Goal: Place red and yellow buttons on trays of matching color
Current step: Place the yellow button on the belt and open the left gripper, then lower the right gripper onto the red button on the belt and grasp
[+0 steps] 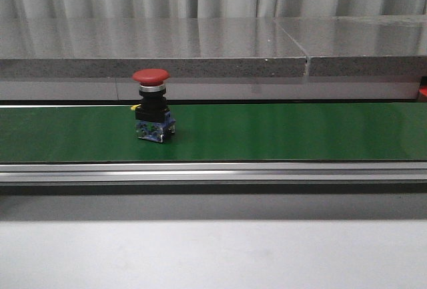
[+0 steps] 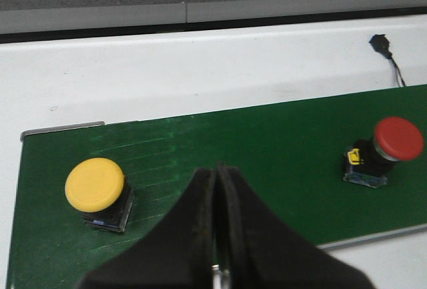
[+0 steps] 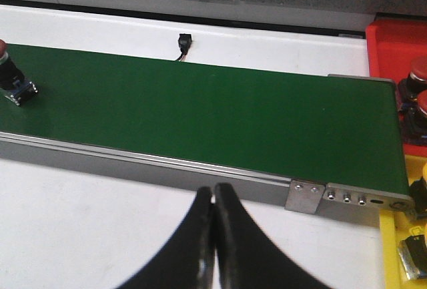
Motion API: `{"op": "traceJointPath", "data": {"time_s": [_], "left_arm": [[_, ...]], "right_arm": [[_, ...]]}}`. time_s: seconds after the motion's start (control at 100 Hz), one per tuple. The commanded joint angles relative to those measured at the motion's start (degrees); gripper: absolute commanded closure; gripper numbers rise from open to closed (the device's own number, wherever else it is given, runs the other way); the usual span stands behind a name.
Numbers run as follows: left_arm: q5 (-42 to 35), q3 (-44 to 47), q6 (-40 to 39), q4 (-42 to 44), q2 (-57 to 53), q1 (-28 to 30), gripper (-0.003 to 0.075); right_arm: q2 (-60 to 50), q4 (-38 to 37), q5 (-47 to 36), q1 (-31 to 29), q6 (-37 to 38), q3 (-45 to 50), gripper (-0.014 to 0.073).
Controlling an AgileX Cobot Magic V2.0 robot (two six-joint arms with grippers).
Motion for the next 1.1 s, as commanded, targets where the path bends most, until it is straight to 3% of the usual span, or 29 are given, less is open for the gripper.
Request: {"op": "traceJointPath", "data": {"time_s": [0.0,0.62,0.99,1.09], "left_arm": [[-1.97,-1.8,0.27,-0.41,-2.95,-1.47,0.0741],[3.9,8.53,0.27,-2.96,-22.07,-2.12,0.0741],[4.03,10.43,0.27,-2.96,-27.14,-2.12,0.0741],[4.03,10.43,0.27,-2.96,-27.14,-2.12,0.0741]], "right_arm": [[0.38,-0.25,-3.73,0.06,-0.48,-1.34,0.0578],[4.11,0.04,-0.63,0.19,-2.27,-1.96,0.0578],[18.77,0.04,2.29,7.98,-2.24,-11.61,0.0573],[24.18,0.06,2.92,10.83,-2.24,-14.99,0.0515]]}}
